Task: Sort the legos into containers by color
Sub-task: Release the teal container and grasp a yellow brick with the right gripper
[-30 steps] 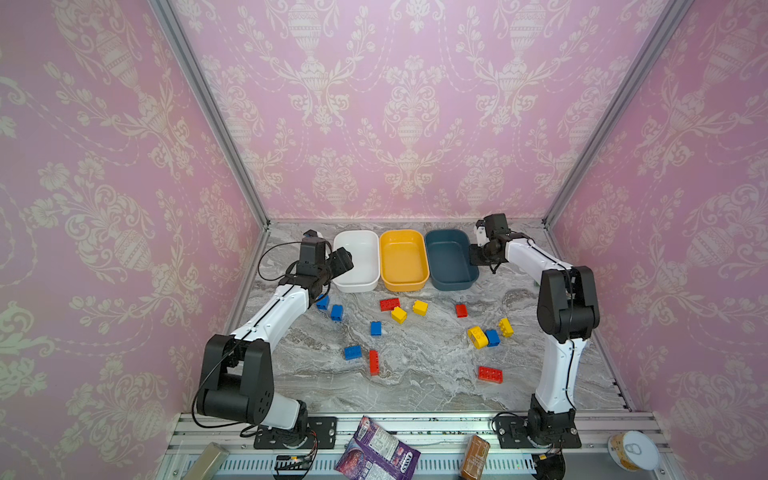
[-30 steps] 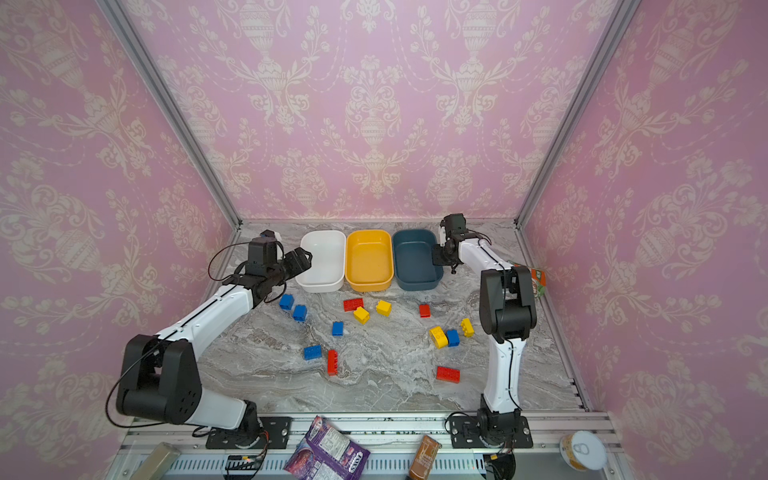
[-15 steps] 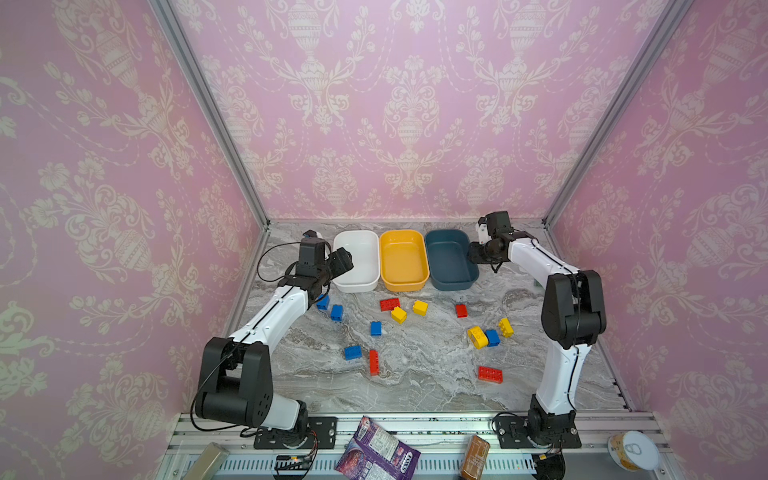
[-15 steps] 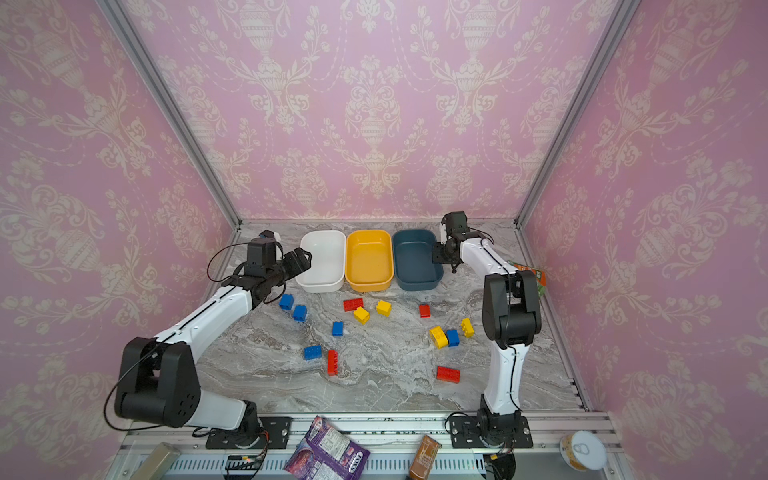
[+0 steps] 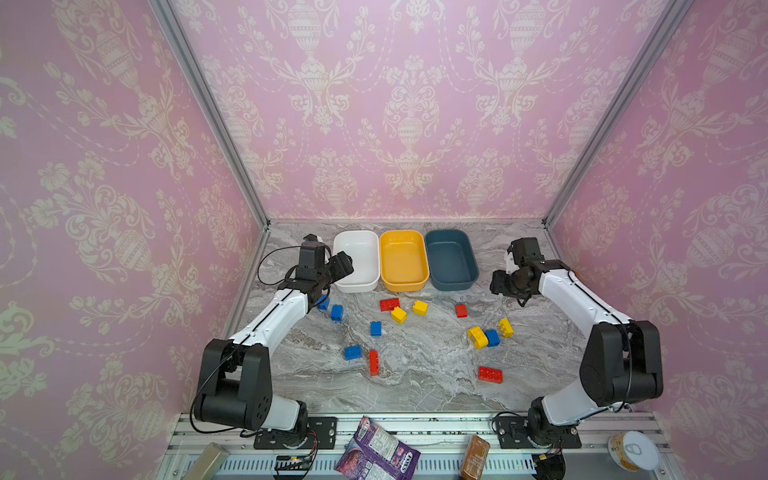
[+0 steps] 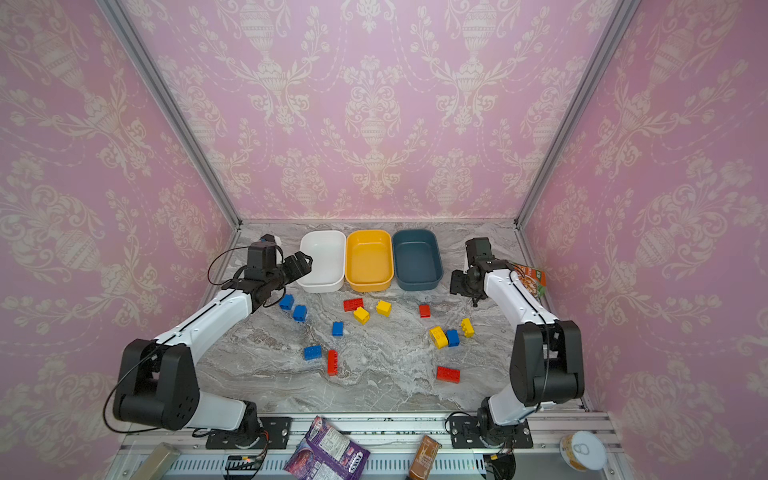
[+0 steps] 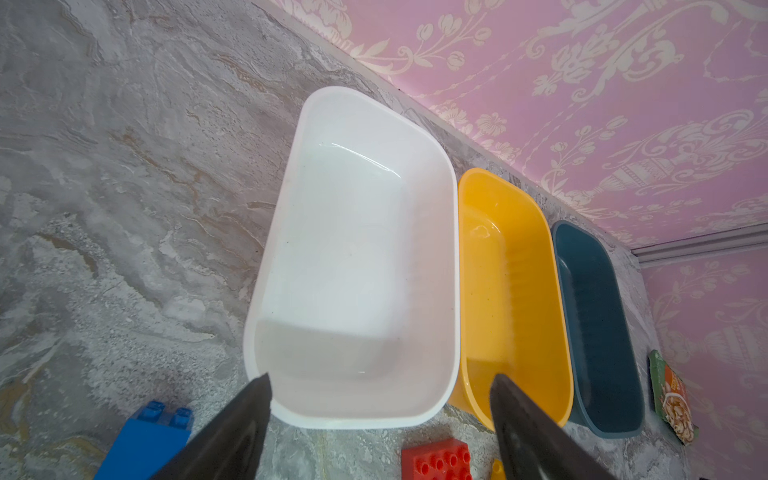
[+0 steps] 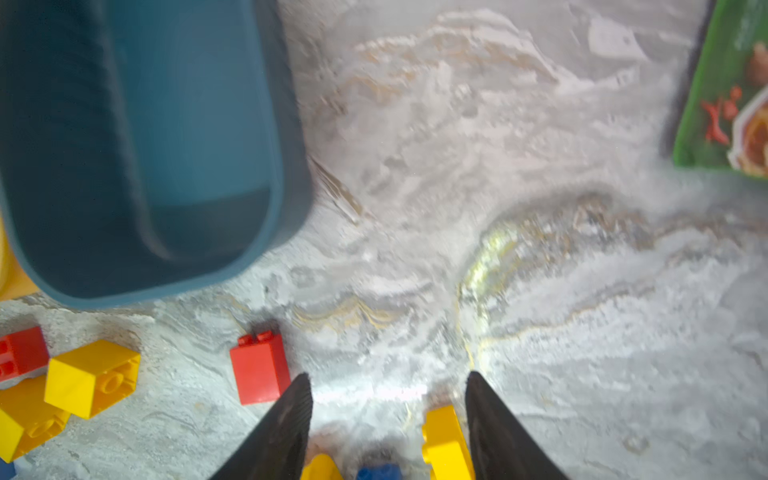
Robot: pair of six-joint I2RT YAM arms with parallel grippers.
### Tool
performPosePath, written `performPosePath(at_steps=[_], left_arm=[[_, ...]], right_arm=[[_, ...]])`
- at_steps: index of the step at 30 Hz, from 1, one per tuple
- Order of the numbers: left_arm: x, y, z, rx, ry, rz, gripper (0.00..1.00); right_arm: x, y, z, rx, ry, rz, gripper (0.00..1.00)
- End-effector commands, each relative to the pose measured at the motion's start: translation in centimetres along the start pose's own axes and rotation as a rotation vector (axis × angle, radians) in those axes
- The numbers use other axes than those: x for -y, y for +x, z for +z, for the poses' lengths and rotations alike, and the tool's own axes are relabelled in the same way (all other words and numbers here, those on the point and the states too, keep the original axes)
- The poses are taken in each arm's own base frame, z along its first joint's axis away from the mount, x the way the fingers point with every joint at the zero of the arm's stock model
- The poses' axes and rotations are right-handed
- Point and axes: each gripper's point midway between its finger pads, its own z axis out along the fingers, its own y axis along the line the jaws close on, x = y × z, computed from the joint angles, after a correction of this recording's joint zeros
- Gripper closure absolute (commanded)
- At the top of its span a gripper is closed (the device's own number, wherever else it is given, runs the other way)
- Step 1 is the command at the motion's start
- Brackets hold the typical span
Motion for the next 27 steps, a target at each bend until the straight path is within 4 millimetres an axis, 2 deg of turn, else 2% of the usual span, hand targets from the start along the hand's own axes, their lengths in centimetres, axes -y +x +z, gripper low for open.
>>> performPosePath(at_steps=[1,7,12,27], left_arm=[[0.4,0.1,-0.2,-0.007,0.031,0.011,0.15],[0.4,0.3,-0.1,-0.011,0.035,0.012,0.15],[0.3,0.4,-0.1,-0.012,0.035,0.009,0.14],[0.1,0.6,-0.5,-0.007,0.03,0.008,0.14]], right_arm=[[1.8,3.5,-0.2,-0.074,0.044,0.073,0.4],[2.8,6.1,0.2,-0.131,0.072,0.082,0.4],[3.3,7.4,1.0,-0.168,0.094,0.078,0.46],[3.1,8.8,3.7,-0.239,0.098,0.043,0.52]])
